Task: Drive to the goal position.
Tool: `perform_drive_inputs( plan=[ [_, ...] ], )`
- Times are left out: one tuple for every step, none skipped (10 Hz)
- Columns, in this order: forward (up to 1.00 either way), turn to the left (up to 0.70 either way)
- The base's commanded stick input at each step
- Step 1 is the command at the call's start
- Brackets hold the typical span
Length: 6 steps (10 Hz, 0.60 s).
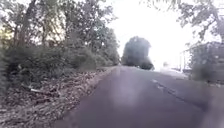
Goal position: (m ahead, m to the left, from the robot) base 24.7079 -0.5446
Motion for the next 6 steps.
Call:
perform_drive_inputs(
  plan=[
    [1.00,0.00],
    [1.00,0.00],
    [1.00,0.00],
    [1.00,0.00],
    [1.00,0.00],
    [1.00,0.00]
  ],
)
